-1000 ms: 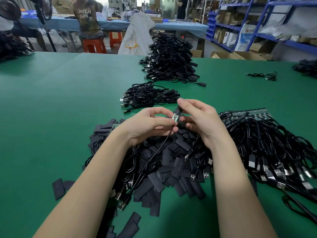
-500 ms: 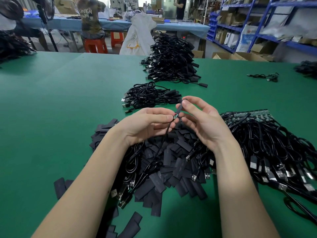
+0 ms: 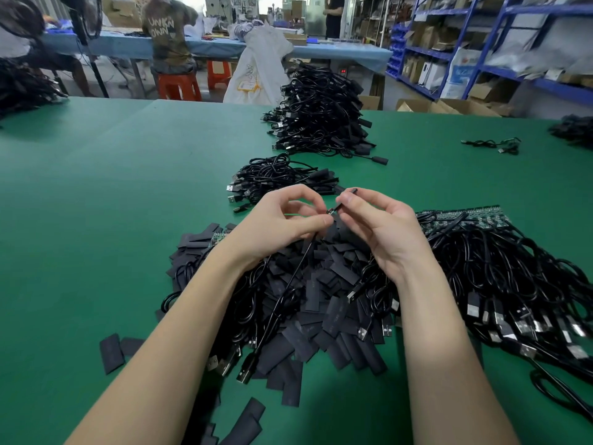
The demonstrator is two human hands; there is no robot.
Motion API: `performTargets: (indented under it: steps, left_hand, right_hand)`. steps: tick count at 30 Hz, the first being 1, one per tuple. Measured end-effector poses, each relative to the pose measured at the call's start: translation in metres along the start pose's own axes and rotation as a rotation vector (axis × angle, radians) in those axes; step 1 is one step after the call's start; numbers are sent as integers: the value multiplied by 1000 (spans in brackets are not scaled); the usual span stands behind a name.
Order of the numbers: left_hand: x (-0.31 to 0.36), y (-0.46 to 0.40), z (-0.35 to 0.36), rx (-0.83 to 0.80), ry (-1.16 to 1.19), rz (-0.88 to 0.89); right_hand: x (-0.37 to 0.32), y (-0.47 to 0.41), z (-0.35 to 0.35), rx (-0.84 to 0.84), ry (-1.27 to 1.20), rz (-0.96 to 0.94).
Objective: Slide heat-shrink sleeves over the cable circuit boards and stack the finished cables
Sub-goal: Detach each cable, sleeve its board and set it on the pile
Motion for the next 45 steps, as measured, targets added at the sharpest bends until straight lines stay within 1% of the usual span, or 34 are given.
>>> performTargets:
  steps: [3,6,17,24,29,34,36,40,45]
  left_hand:
    - [-1,-1,0,17,-109,71]
    - [-2,-2,0,53,-161,120]
    - [-3,-3,0,94,-172,289]
    - [-2,-2,-2,119,-178,307]
    - [-2,-2,0,179,-184,288]
    - [-1,-1,1,168,-171,281]
    - [-1,-1,2,151,-159,267]
    - [0,-2,3,146,-125,243]
    - [-1,-1,2,170,-113,196]
  right_hand:
    - [0,1,0,15,-25,21]
    - [-1,3,-2,-1,-3,48]
    - [1,1,-2,-39,-73,85]
    - [2,0,-2,-51,-67,64]
    - [4,0,0,-47,-81,66]
    - [2,3,1,-59,-47,77]
    - [2,5,3,-37,-42,48]
    - [3,6,7,-20,35,-73]
    - [7,5,12,4,50,-116]
Point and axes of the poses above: each hand's wrist, its own y-axis away from the middle knuckle, its own z-axis out of the palm, x = y × z, the point moved 1 cm from there along -y, towards the middle knuckle, and after that the axes turned 3 degrees about -y, right-handed, at the moved point
